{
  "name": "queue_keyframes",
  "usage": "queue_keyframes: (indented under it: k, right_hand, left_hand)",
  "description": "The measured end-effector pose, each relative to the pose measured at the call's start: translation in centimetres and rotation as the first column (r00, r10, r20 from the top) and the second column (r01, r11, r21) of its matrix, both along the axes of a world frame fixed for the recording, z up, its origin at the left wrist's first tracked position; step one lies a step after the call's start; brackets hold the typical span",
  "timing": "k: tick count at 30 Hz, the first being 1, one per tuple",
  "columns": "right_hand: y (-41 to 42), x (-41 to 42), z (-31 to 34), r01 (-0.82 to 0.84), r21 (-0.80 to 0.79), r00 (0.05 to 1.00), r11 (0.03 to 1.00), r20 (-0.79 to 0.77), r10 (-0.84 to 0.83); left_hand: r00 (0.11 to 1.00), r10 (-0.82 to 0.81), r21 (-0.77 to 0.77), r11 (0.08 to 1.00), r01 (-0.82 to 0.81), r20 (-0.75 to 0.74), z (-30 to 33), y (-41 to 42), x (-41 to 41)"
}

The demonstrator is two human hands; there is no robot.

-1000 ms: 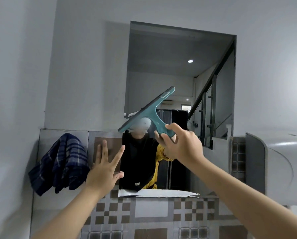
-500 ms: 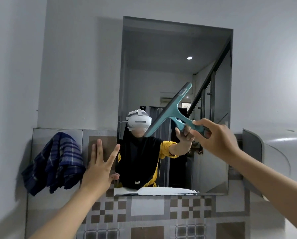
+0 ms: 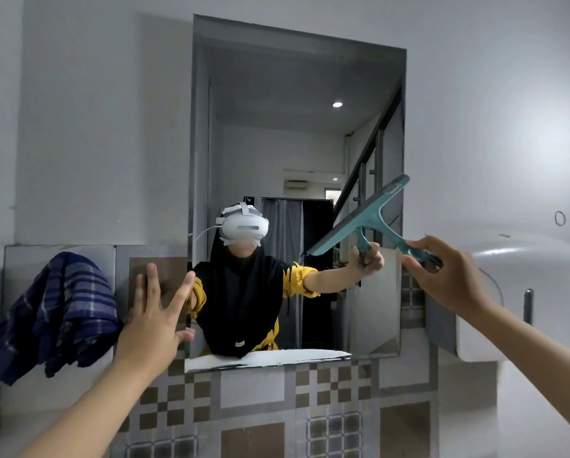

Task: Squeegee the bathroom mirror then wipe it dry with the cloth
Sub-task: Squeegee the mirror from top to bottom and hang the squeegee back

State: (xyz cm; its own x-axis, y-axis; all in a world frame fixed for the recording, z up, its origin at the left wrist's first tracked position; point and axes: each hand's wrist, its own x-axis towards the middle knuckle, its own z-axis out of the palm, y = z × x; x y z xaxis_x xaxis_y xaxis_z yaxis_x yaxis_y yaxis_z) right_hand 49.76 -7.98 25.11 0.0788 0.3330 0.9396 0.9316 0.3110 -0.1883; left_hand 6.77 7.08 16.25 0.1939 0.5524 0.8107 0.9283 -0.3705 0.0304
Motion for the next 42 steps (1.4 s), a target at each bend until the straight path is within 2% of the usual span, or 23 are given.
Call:
queue_keyframes:
  k: [6,14,19,23,28,36,42]
  right_hand:
    - [0.8,-2.9,-4.0,-0.064,-0.053,0.971,0.997,-0.233,0.050]
    - [1.8,-9.0,-6.1,-0.205,-0.079,0.865,0.976,-0.481,0.143]
    - [2.5,-13.2,-6.0,-0.266,-0.045,0.748,0.963,-0.640,0.177]
    - [3.0,-17.2,-5.6,-0.369,0.034,0.577,0.929,-0.775,0.258]
    - [3.1,-22.5,-5.0,-0.436,0.131,0.428,0.890,-0.840,0.333]
    - [4.6,-31.2,-6.3,-0.508,0.061,0.502,0.859,-0.790,0.353]
    - [5.1,-34.3,-7.6,-0.499,-0.044,0.658,0.866,-0.669,0.345]
  left_hand:
    - [0.999,0.035,0.003,0.999,-0.035,-0.024,-0.1,0.5,-0.1]
    - [0.999,0.039,-0.007,0.999,-0.040,-0.008,-0.2,0.3,0.1]
    - [1.000,0.027,-0.001,1.000,-0.027,0.011,-0.2,0.1,0.3]
    - [0.999,0.018,-0.014,1.000,-0.018,0.030,0.0,-0.3,0.4]
    - [1.000,0.010,-0.037,0.999,-0.009,0.017,0.2,-0.9,0.4]
    - [0.995,-0.082,-0.033,0.996,0.083,0.049,-0.8,-2.2,0.4]
    - [0.962,-0.220,0.037,0.975,0.217,0.162,-2.6,-3.9,0.2]
